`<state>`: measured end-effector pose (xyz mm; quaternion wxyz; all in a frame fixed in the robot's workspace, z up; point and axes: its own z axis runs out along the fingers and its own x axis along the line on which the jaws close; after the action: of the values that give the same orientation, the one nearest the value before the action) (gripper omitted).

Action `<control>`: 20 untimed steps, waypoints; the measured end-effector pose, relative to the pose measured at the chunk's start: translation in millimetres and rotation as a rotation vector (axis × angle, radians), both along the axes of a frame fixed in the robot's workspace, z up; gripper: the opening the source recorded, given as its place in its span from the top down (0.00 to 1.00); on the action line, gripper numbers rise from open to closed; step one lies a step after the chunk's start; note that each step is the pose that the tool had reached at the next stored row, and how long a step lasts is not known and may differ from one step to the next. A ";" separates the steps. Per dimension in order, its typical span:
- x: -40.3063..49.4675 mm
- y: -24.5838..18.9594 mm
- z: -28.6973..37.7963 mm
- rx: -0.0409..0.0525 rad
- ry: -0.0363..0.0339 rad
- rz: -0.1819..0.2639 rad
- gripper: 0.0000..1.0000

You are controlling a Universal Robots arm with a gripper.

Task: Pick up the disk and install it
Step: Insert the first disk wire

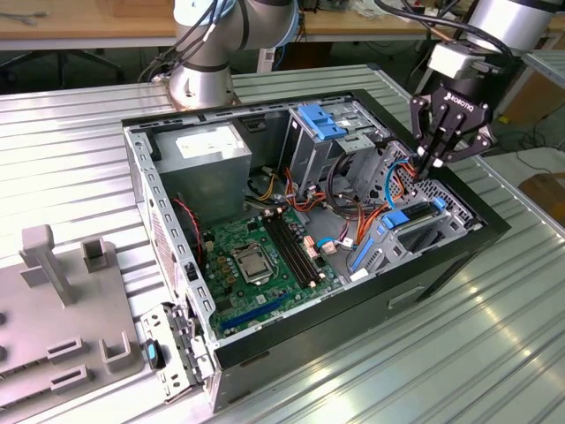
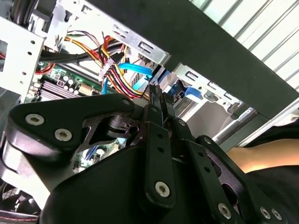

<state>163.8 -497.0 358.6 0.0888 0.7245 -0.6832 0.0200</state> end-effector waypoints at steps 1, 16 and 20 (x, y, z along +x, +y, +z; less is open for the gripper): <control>0.1 -1.2 -0.2 0.0002 -0.0005 -0.001 0.84; 0.5 -20.7 -4.0 0.0016 -0.0023 -0.044 0.84; -3.4 -24.4 -4.9 0.0017 -0.0022 -0.049 0.84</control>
<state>160.4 -521.4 353.8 0.0879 0.7077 -0.7008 0.0180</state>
